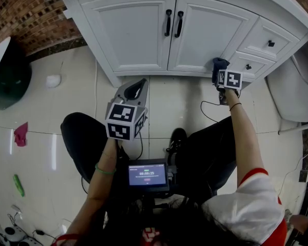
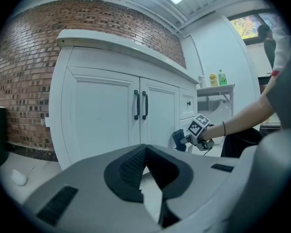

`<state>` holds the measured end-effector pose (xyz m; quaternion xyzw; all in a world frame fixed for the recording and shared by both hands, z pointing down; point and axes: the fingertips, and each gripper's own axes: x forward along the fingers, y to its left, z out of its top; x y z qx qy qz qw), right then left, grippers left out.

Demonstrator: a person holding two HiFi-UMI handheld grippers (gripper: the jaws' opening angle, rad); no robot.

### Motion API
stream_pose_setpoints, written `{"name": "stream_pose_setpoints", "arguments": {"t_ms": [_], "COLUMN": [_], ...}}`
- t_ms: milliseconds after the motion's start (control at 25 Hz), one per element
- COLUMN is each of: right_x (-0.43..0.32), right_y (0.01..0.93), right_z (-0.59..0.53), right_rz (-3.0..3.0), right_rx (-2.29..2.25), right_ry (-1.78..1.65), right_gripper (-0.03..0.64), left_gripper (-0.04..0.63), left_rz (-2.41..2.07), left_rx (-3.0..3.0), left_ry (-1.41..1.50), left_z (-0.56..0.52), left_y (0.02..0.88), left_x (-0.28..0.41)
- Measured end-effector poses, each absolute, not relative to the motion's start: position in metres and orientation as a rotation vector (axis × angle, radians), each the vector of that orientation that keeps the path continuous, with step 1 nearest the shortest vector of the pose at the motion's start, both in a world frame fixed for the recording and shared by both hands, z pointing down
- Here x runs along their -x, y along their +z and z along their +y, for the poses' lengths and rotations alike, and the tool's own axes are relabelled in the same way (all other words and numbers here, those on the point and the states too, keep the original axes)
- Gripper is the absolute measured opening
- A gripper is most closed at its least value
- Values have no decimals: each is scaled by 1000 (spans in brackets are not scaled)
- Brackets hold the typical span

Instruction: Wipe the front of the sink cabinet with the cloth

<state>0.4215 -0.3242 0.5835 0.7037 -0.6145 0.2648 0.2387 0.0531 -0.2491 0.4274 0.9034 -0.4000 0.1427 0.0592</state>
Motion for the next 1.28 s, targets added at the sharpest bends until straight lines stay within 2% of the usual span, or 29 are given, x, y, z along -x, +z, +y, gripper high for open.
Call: {"name": "stream_pose_setpoints", "arguments": {"t_ms": [480,720,1280], "right_x": [-198,-109,-57], "right_y": [483,473,469], "right_z": [-282,-233,-175], "right_rz": [-2302,-2450,-2588], "right_rx": [-1704,-1583,-1522], "right_ry": [530,450,418], "right_gripper": [66,66,63], "left_gripper": [37,37,37], "left_rz": [-1289,-1330,-1332], "left_rx": [-2722,-2711,-2715], "left_ry": [429,437,405], "left_z": [-217,-189,-146], "left_y": [421,426,437], "left_x": [-19,4,-1]}}
